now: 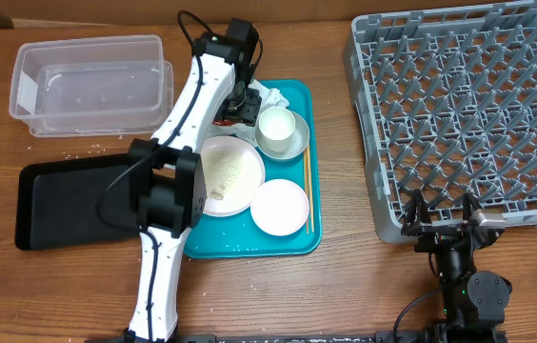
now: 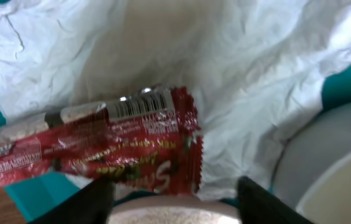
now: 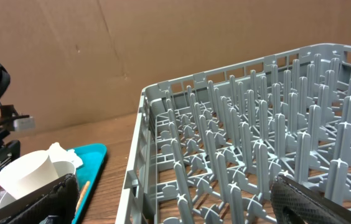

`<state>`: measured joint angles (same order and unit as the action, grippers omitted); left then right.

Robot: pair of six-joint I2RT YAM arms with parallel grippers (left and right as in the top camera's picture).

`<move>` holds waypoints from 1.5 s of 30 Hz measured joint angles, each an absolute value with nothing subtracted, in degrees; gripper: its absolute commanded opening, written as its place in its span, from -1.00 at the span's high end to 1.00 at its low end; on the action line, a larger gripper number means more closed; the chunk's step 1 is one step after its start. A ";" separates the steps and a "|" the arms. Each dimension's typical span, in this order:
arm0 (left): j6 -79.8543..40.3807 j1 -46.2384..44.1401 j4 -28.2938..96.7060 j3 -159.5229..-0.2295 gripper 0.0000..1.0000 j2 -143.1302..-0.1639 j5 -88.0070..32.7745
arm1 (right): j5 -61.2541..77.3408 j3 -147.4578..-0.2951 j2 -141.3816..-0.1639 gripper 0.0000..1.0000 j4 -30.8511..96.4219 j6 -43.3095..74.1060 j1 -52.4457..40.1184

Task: Sort waste into correct bins and load items into the dishwasher
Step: 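Reach the left gripper to the red wrapper on the teal tray and grasp it, then carry the red wrapper left and drop it into the clear bin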

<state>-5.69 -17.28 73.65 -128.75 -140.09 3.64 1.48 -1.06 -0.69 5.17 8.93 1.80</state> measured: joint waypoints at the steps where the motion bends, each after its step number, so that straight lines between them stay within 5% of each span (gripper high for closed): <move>1: -5.54 -17.28 73.41 -128.75 -0.20 -140.35 4.14 | 1.50 -1.06 -0.69 -1.00 5.15 8.93 1.80; 9: -5.56 -17.28 72.34 -128.75 0.02 -142.06 5.67 | 1.48 -1.06 -0.69 -1.00 5.17 8.93 1.80; 13: -5.50 -17.28 72.18 -128.75 0.43 -142.06 5.85 | 1.48 -1.06 -0.69 -1.00 5.17 8.93 1.78; 18: -5.56 -17.28 72.18 -128.75 0.47 -142.06 5.89 | 1.48 -1.06 -0.69 -1.00 5.17 8.93 1.80; 23: -5.45 -17.28 72.16 -128.75 0.92 -142.06 5.89 | 1.48 -1.06 -0.69 -1.00 5.15 8.93 1.80; 33: -6.81 -17.28 74.04 -130.50 0.91 -142.06 5.89 | 1.50 -1.06 -0.69 -1.00 5.15 8.95 1.80; 45: -14.76 -16.97 81.87 -150.69 0.92 -140.59 5.23 | 1.48 -1.06 -0.69 -1.00 5.15 8.91 1.78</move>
<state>-14.76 -16.97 81.87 -150.69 -140.59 5.23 1.48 -1.06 -0.69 5.15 8.91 1.78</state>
